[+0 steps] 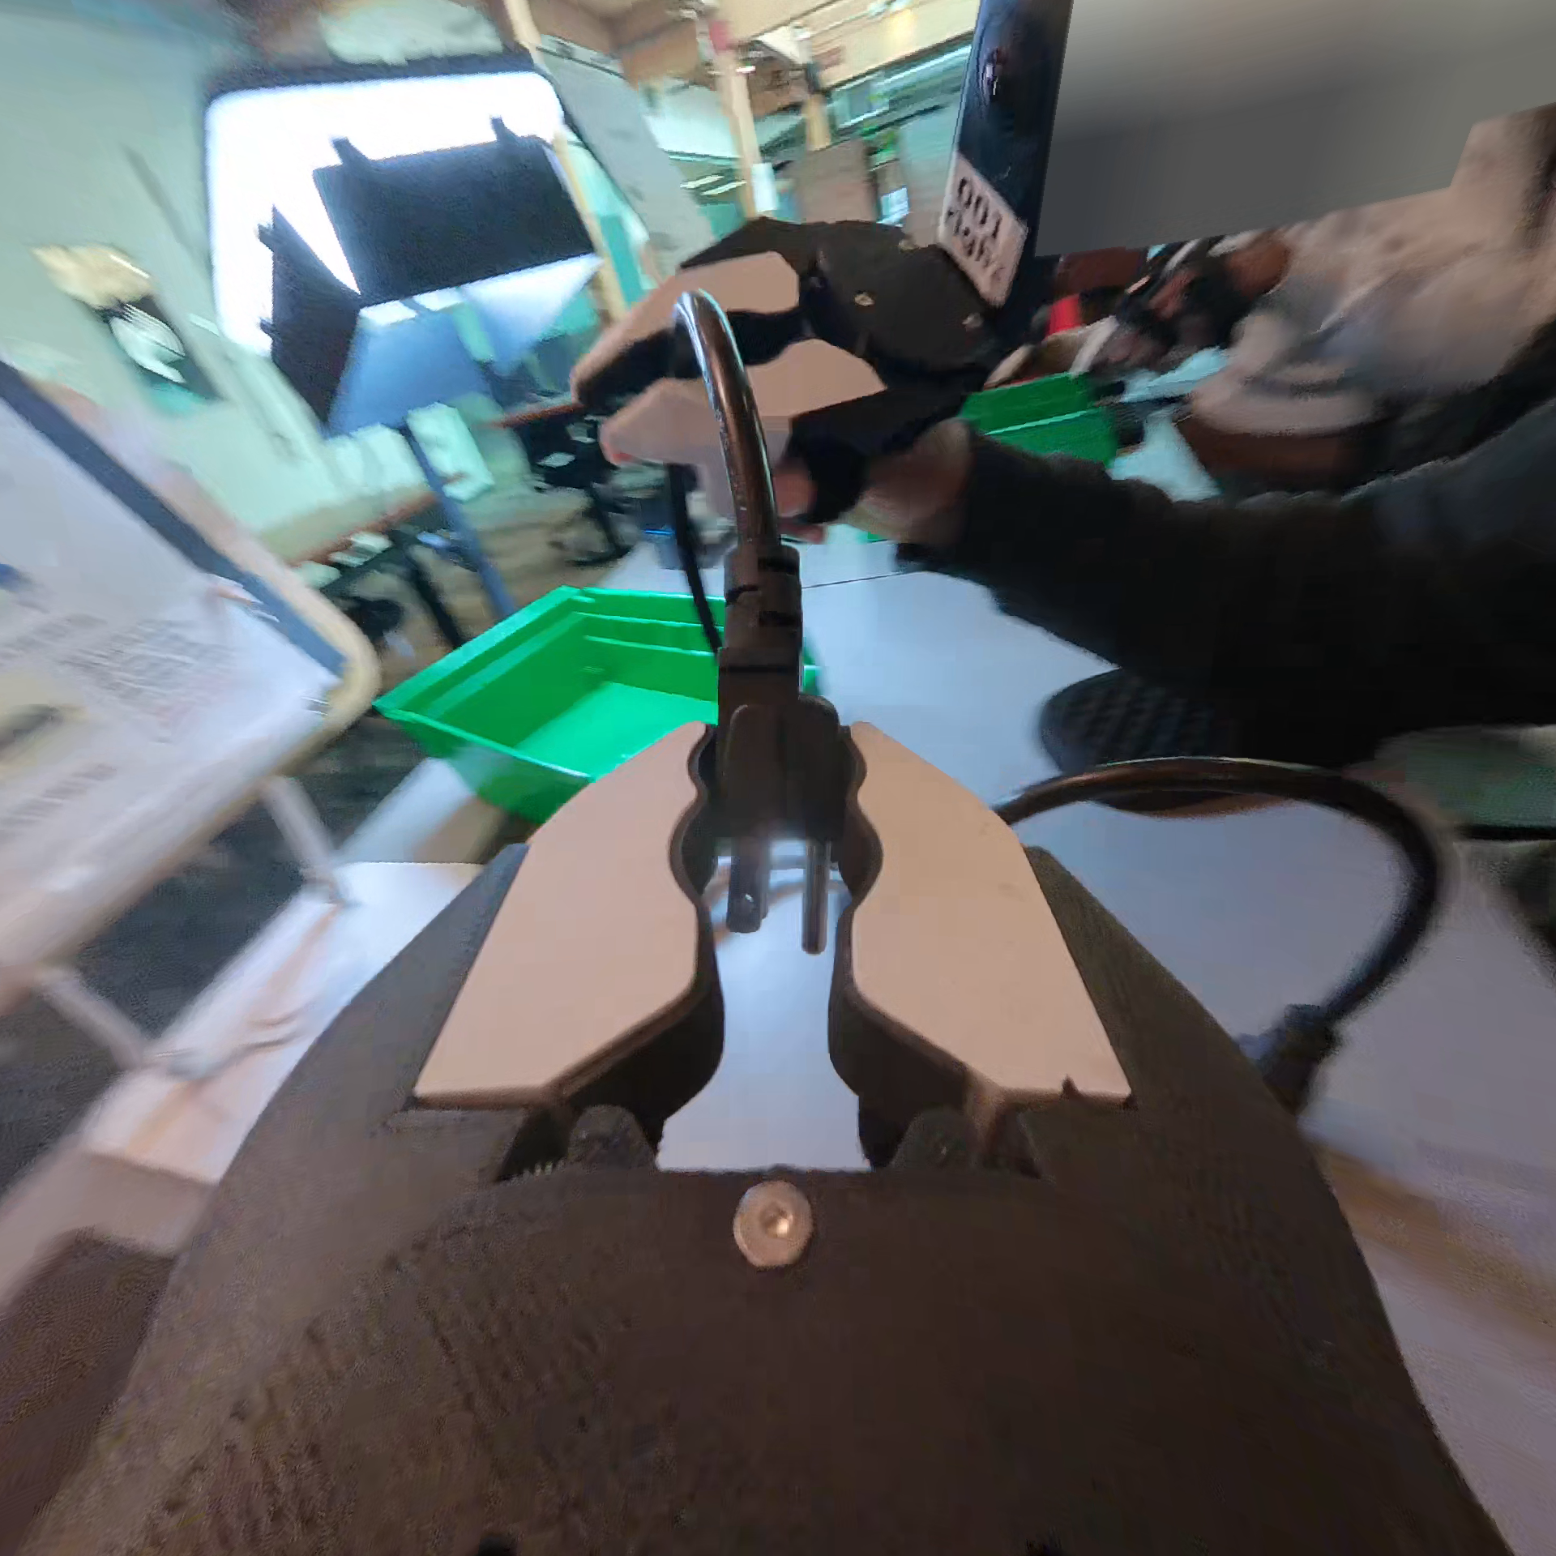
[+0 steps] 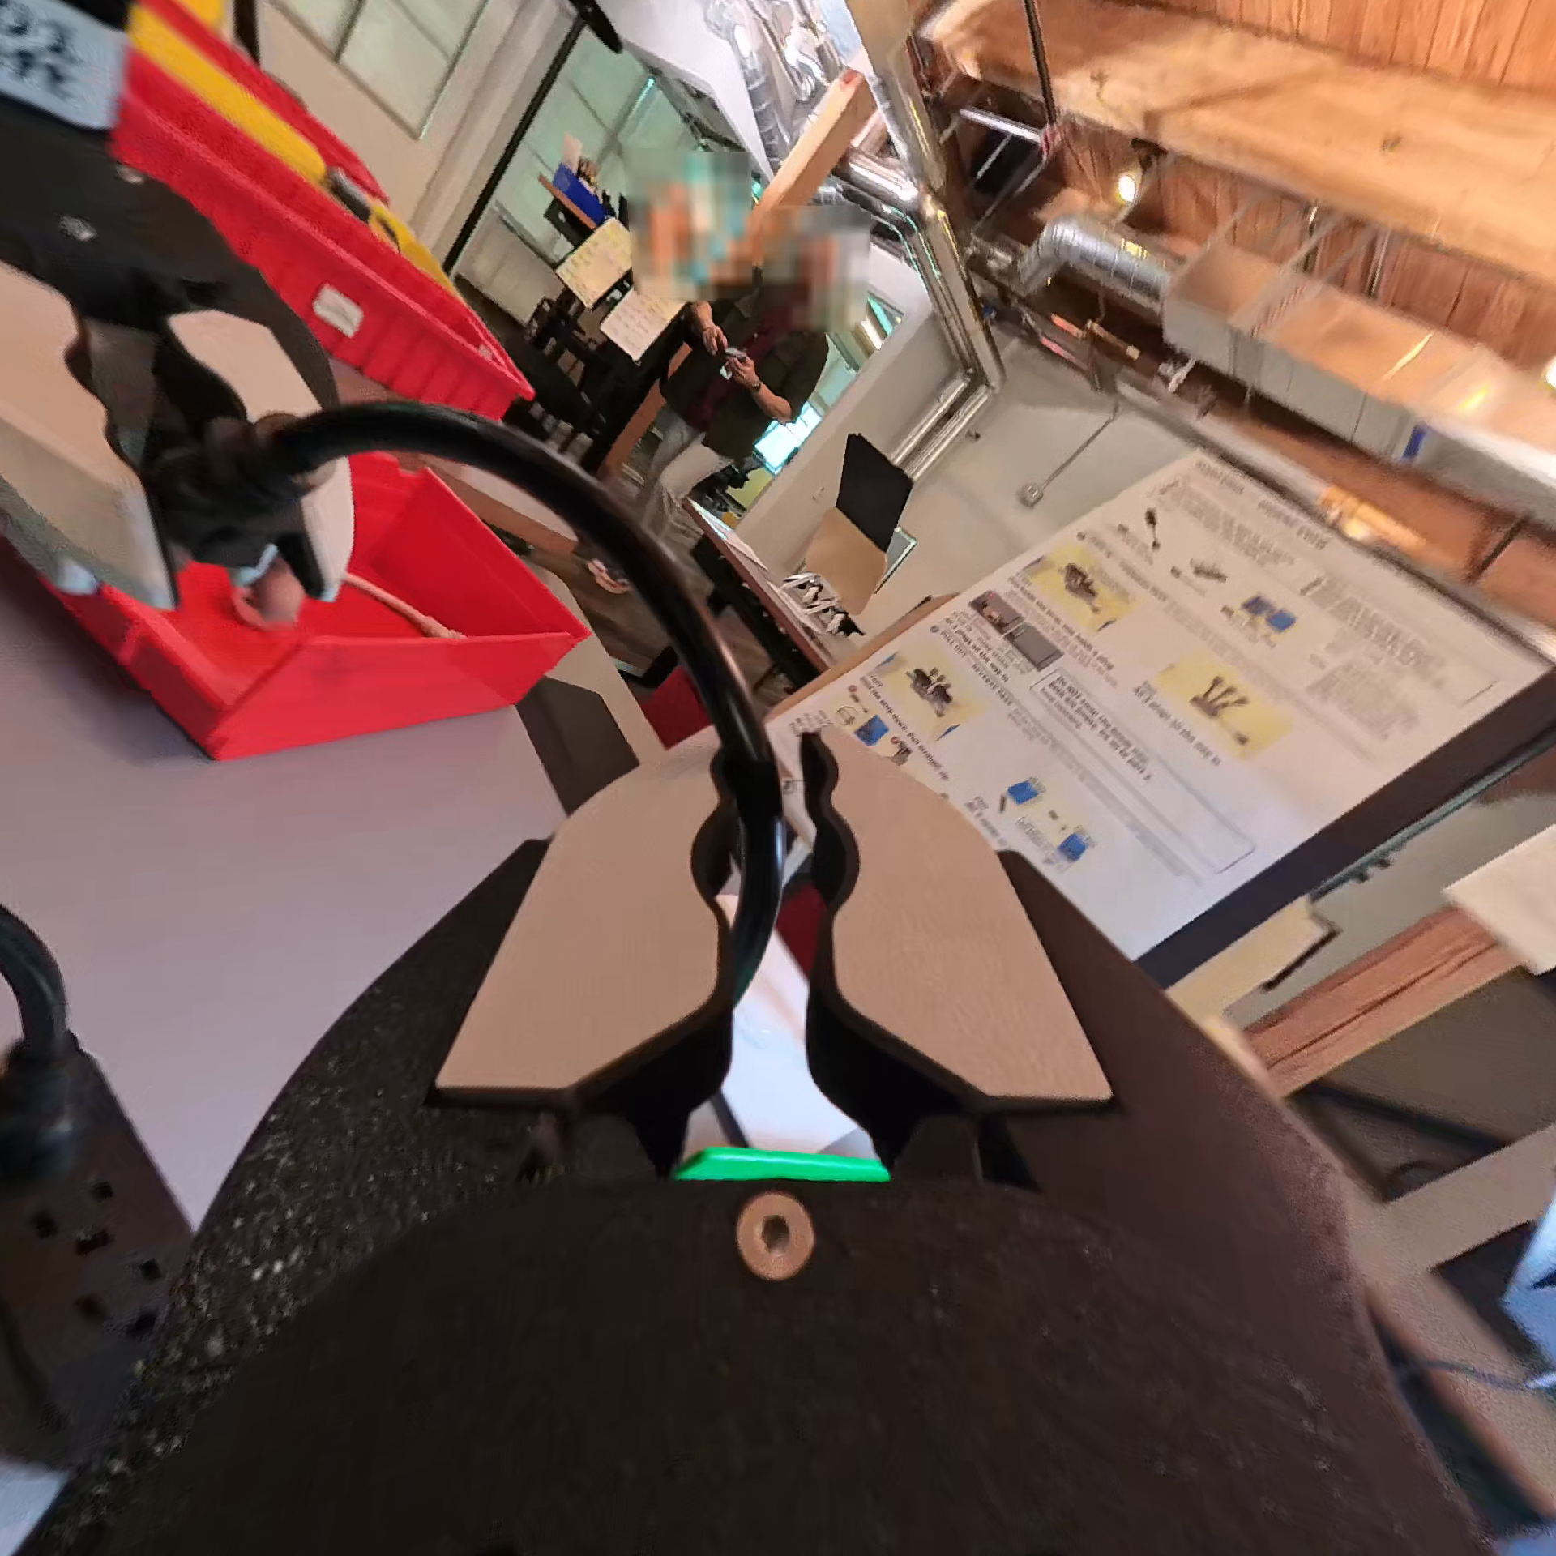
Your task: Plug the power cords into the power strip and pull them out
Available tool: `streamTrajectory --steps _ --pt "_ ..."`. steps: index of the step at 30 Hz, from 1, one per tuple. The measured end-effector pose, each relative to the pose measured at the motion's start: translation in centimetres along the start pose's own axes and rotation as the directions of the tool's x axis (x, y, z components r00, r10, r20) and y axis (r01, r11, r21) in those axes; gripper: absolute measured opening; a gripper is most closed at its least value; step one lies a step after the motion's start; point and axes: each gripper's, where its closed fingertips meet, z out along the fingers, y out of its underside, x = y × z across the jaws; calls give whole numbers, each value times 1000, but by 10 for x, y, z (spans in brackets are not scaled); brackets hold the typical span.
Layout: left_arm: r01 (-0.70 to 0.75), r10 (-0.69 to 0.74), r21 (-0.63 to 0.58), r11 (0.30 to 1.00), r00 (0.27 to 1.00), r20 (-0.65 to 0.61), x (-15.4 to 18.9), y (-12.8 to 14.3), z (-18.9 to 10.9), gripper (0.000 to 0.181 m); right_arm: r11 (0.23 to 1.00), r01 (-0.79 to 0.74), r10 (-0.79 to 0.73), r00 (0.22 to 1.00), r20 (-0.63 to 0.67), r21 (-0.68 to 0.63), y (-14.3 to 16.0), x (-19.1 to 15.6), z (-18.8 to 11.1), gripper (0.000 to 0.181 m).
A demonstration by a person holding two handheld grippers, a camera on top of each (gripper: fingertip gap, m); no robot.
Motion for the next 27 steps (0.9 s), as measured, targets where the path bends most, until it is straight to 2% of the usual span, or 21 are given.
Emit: streamTrajectory --steps 3,7,9,11,13,17,19,21,23,25,27 --pt "-265 272 -63 962 944 186 -19 -15 -3 26 989 -145 146 989 15 -16 1 8 0 28" --pt "-508 536 -174 844 774 339 -44 -35 -8 26 974 -224 225 974 18 -13 -4 20 -13 37" --pt "-571 609 -222 790 692 387 -55 -42 -13 25 963 -267 269 958 99 -39 -8 12 -19 32" --pt "-640 699 -298 709 578 422 -65 -47 -17 25 921 -386 386 875 293 -59 -17 -17 -20 26" --pt "-684 758 -349 640 491 428 -67 -48 -16 25 850 -525 494 757 429 -52 -30 -44 -12 33" --pt "-733 824 -405 547 385 416 -58 -43 -5 25 720 -693 600 645 474 32 -45 -71 19 43" --pt "-754 854 -429 498 340 395 -51 -38 2 25 640 -766 655 583 481 58 -48 -74 27 43" --pt "-772 880 -447 452 307 361 -44 -32 10 26 600 -798 666 532 524 47 -50 -81 27 38" --pt "-783 895 -454 425 288 340 -41 -27 17 26 645 -764 645 552 528 9 -46 -91 29 39" --pt "-798 903 -447 405 272 332 -37 -26 22 26 704 -709 609 630 482 37 -39 -89 28 25" --pt "-802 908 -450 392 258 331 -36 -27 24 26 722 -689 583 651 487 56 -39 -88 25 25"
